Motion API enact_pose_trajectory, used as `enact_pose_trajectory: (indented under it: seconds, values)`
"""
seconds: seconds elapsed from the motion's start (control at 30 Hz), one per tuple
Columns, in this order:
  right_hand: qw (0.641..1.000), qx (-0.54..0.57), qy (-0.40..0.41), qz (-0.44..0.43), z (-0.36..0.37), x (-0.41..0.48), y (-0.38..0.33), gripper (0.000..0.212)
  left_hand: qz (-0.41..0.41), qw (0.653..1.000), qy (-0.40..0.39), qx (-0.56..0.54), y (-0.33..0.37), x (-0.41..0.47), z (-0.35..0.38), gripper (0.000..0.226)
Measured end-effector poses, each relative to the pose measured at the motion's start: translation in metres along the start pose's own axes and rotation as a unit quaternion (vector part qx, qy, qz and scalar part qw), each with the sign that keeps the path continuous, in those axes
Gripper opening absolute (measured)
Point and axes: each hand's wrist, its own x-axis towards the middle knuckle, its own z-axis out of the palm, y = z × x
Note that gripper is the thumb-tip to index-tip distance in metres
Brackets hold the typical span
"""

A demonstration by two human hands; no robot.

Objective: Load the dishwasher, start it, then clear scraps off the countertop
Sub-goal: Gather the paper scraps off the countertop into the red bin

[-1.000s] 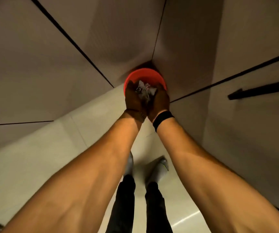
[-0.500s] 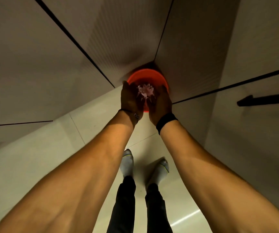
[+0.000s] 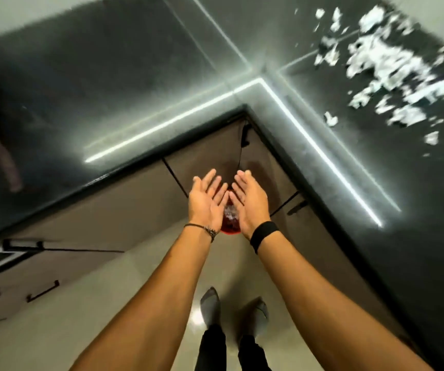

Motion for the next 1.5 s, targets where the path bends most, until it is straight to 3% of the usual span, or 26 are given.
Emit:
enact_pose_trajectory:
  seconds: [0.3, 0.47, 0.67, 0.83, 1.17, 1.37, 1.5]
  values:
    - [0.986, 0.004, -0.080, -0.147, 0.028, -0.111, -0.107, 0.034, 0.097, 0.991, -0.082, -0.036, 0.054, -0.127, 0.103, 0.056]
    - [0.974, 0.027, -0.112, -0.197, 0.029, -0.129, -0.154, 0.020, 0.129, 0.983, -0.122, -0.042, 0.065, -0.149, 0.144, 0.057]
    - [0.964, 0.023, -0.109, -0.241, 0.010, -0.120, -0.176, 0.020, 0.131, 0.977, -0.166, -0.024, 0.062, -0.145, 0.167, 0.058]
    - [0.959, -0.004, -0.059, -0.277, -0.015, -0.091, -0.190, 0.020, 0.092, 0.977, -0.193, -0.013, 0.056, -0.108, 0.186, 0.058]
    - [0.939, -0.052, 0.118, -0.319, -0.020, -0.009, -0.226, 0.017, -0.044, 0.961, -0.264, 0.069, 0.066, -0.004, 0.258, 0.058]
    - [0.897, -0.143, 0.270, -0.318, -0.026, 0.032, -0.222, 0.016, -0.124, 0.935, -0.304, 0.133, 0.077, 0.038, 0.285, 0.058]
    - [0.860, -0.259, 0.325, -0.296, -0.034, 0.046, -0.208, 0.017, -0.154, 0.924, -0.312, 0.160, 0.078, 0.056, 0.291, 0.058]
